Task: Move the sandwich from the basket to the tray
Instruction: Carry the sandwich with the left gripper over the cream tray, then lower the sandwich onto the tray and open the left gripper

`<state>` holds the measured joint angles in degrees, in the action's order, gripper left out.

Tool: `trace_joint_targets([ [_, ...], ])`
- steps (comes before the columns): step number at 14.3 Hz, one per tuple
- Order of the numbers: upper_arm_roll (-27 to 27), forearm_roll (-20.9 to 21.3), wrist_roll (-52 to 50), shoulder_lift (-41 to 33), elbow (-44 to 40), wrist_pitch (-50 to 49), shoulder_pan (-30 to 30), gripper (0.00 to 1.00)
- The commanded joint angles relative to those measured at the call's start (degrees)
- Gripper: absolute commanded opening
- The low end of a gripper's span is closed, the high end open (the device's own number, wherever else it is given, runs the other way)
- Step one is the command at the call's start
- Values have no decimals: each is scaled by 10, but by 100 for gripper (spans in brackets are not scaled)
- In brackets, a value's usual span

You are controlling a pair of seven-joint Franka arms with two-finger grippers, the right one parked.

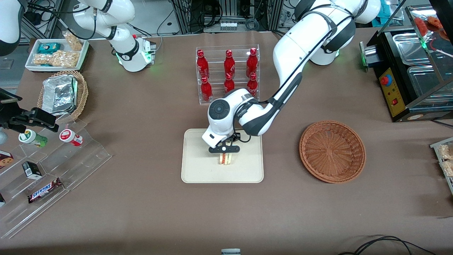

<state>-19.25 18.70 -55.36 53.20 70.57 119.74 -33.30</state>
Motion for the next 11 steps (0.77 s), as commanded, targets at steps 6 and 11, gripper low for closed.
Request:
trace_joint_targets([
  [6, 7, 20, -110, 10, -21, 9, -7, 80],
  [11, 7, 17, -148, -20, -39, -6, 0, 100],
])
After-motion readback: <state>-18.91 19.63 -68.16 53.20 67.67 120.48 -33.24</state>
